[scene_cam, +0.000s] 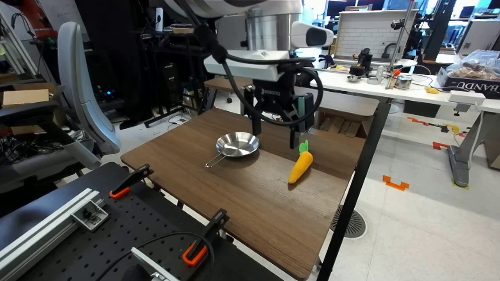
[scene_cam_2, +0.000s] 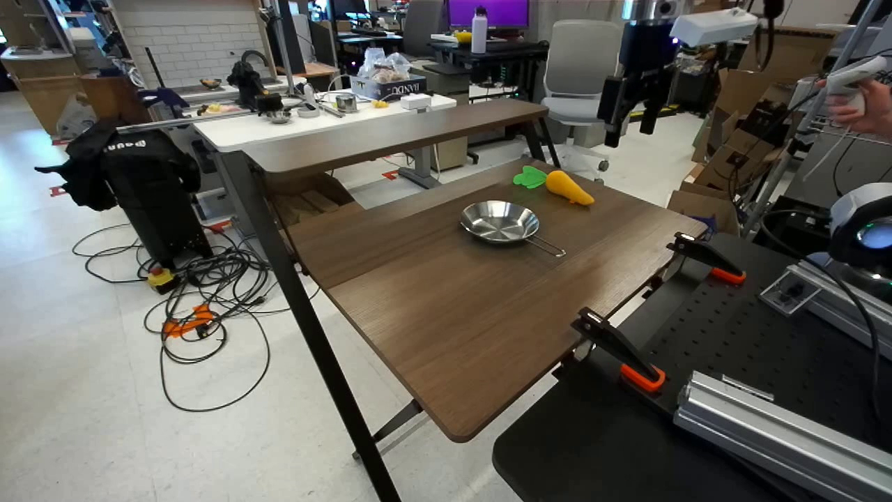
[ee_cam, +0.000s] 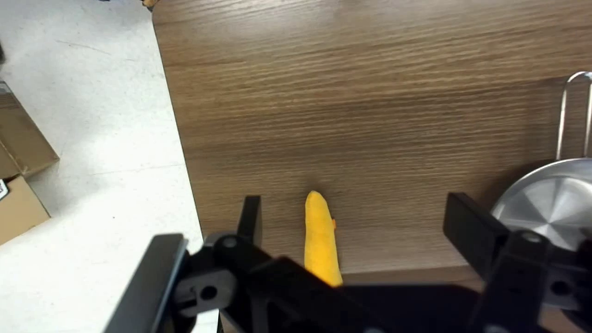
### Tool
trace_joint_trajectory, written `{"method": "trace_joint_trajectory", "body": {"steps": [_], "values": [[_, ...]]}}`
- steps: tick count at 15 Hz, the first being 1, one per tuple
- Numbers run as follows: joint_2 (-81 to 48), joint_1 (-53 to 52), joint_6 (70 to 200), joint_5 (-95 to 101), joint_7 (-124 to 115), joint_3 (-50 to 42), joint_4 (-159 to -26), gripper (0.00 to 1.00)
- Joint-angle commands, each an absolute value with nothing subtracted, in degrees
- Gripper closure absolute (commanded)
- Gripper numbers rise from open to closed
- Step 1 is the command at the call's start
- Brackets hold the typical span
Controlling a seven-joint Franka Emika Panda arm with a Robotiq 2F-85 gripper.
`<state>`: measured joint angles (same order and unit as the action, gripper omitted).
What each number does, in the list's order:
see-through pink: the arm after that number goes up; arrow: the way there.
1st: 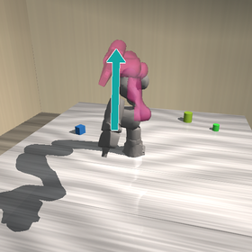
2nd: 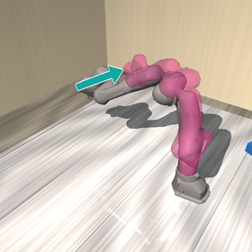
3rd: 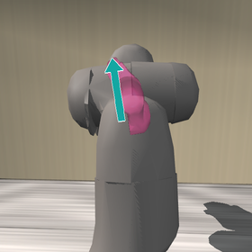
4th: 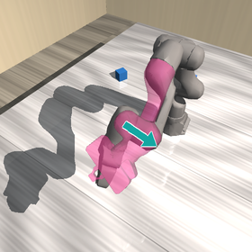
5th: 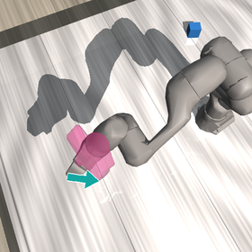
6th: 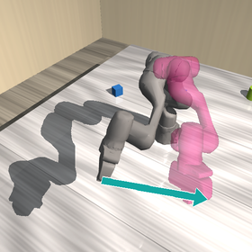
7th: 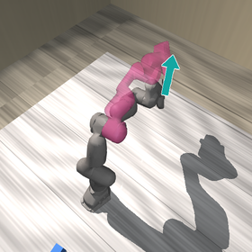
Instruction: Put the carrot plushie in the pan
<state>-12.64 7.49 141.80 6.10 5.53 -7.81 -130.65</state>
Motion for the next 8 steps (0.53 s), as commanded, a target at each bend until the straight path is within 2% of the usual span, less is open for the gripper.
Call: {"method": "trace_joint_trajectory", "body": {"steps": [1,8], "values": [[-22.0,8.8,141.3,5.5,8.5,-7.5,-121.2,0.00],[-34.0,9.9,140.7,6.2,10.7,-6.8,-108.1,0.00]]}}
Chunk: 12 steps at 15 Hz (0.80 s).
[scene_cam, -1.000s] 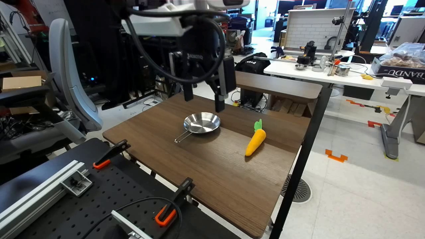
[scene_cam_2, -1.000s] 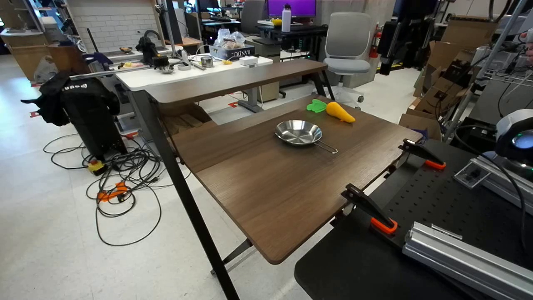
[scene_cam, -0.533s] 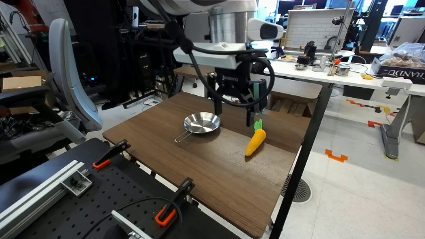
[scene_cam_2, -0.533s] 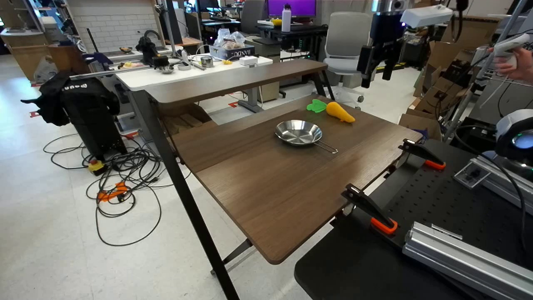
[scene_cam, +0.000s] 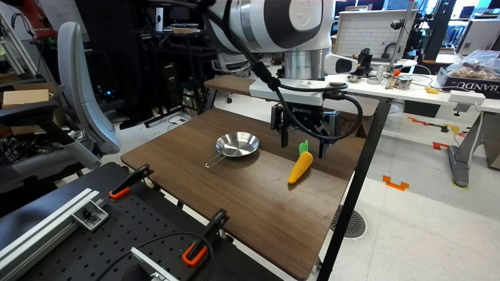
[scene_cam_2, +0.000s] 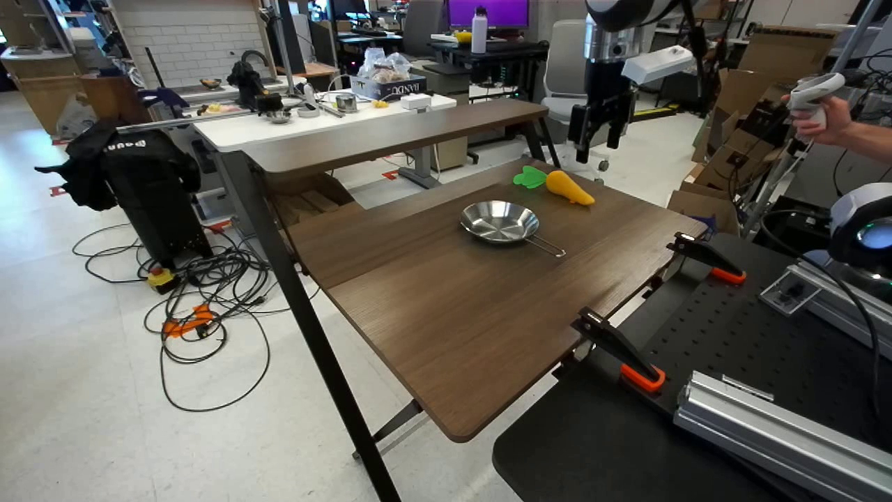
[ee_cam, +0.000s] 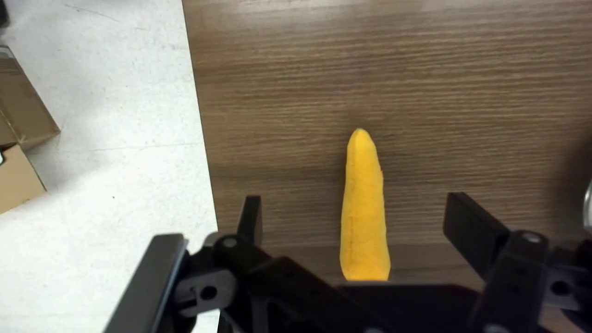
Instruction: Put the carrot plushie in the pan
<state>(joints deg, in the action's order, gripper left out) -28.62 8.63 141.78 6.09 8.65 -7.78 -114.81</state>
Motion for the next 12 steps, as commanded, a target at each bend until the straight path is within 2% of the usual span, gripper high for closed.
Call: {"method": "trace_joint_trajectory", "body": {"steps": [1,9,10,12], "values": [[-35.5,9.9,140.3,6.2,11.0,-6.6,-106.4,0.00],[-44.1,9.1,139.9,6.4,11.4,-5.1,-97.8,0.00],[-44.8,9.1,140.4,6.4,11.5,-4.8,-97.4,0.20],[-45.6,9.0,141.2,6.4,11.8,-4.3,-97.0,0.34]]}}
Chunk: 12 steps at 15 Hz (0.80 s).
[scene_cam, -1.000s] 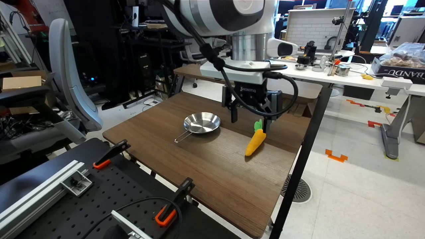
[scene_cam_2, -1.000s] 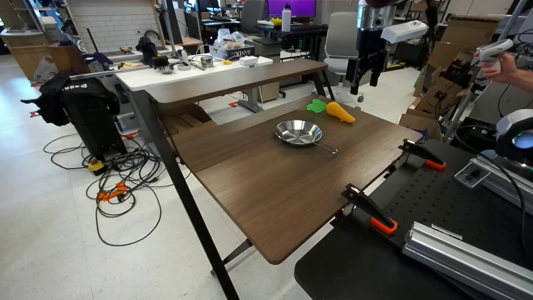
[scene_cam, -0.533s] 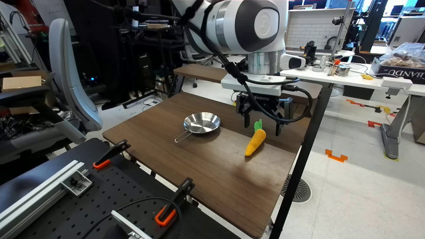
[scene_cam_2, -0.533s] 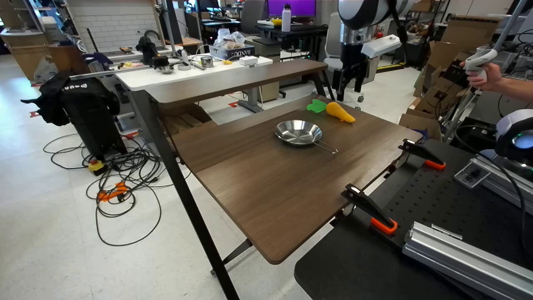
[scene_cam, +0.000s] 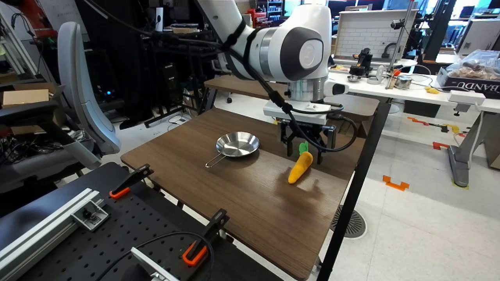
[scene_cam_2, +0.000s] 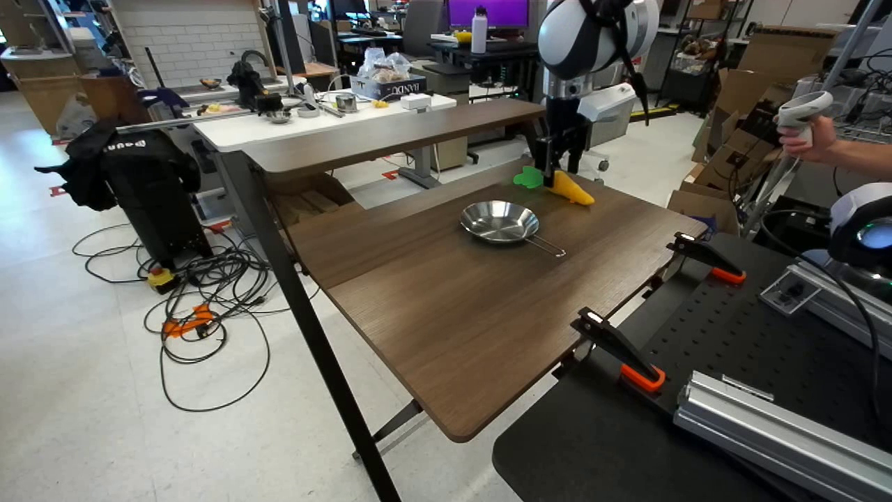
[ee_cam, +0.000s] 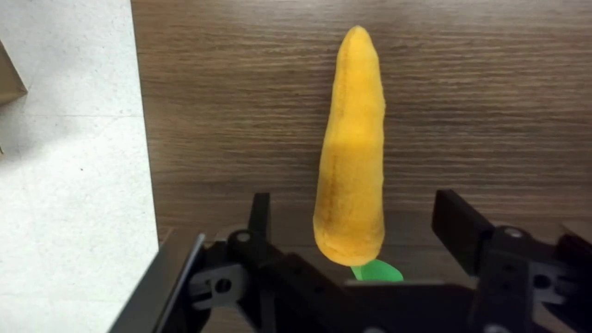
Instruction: Put the carrot plushie in the pan
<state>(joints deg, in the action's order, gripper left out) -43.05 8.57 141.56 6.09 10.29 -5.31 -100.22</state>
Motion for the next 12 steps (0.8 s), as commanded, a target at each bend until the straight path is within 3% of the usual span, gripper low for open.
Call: {"method": "trace_joint_trajectory", "body": {"steps": [1,8,9,12], "values": [[-45.9,9.0,141.3,6.3,11.9,-4.1,-96.8,0.44],[-44.2,8.6,141.8,6.8,12.8,-3.6,-98.2,0.96],[-43.3,8.3,141.9,6.9,12.8,-3.6,-98.9,1.00],[-40.8,7.5,142.2,7.3,12.6,-3.6,-100.5,0.99]]}}
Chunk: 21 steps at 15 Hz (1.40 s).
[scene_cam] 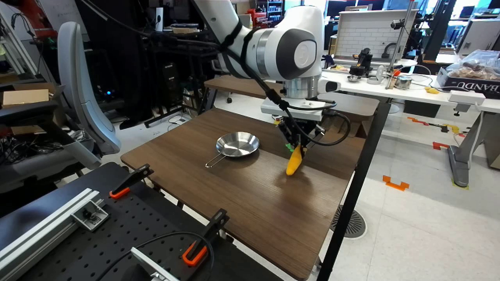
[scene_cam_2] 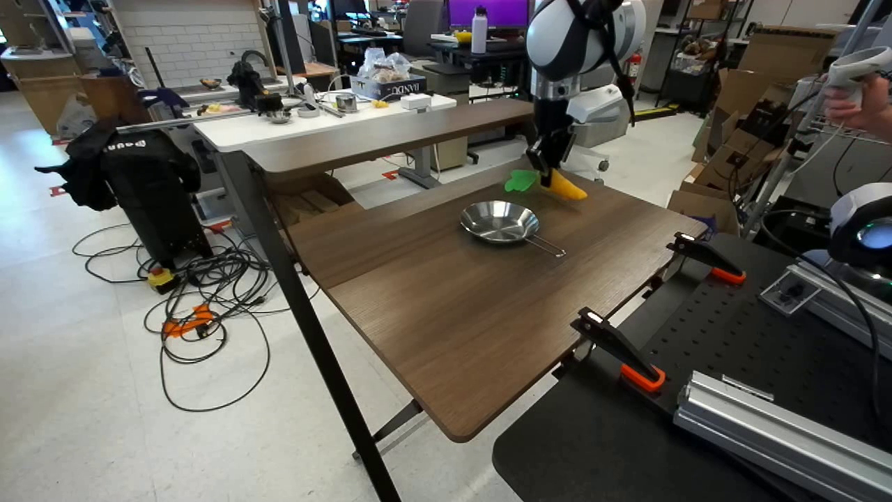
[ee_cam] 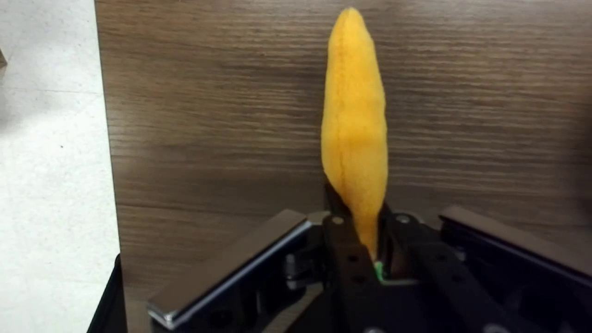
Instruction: Put the carrot plushie in the pan
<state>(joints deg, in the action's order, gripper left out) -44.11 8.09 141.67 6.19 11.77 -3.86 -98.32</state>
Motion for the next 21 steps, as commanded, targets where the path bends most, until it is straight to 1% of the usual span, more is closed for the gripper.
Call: {"method": "trace_joint_trajectory", "body": {"steps": [1,10,21], "values": [[-40.0,7.3,142.3,7.4,12.5,-3.5,-100.9,0.98],[-33.3,2.3,142.8,9.2,12.1,-1.4,-105.8,0.97],[-32.9,-3.3,142.4,10.4,11.6,1.2,-107.8,0.97]]}}
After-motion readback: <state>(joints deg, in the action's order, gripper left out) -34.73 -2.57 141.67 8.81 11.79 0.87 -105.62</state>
